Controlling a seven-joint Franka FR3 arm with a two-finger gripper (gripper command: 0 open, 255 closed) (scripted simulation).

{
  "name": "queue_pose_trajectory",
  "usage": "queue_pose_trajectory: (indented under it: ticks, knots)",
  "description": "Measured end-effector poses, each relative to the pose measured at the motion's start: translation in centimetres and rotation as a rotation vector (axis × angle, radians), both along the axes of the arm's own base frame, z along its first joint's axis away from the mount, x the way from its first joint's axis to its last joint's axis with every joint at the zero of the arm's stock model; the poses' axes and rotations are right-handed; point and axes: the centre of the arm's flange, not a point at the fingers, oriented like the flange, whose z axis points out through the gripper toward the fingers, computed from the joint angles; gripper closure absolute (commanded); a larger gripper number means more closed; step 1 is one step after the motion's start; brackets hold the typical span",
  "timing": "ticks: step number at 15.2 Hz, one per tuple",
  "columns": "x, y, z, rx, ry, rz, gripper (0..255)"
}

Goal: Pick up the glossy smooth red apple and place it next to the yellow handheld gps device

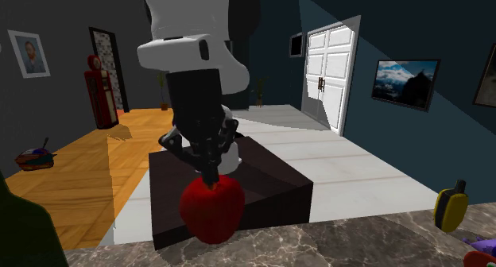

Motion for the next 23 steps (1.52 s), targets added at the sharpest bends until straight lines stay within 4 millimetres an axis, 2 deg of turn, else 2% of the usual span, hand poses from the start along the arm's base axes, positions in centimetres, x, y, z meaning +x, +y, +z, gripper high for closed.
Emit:
queue_pose_trajectory:
  ticks: [15,17,23]
  knots:
    - [0.0,0.0,7.7,0.000,0.000,0.000,255]
    - [0.5,1.4,8.0,0.000,0.000,0.001,255]
    - [2.1,8.9,8.2,0.000,0.000,0.002,255]
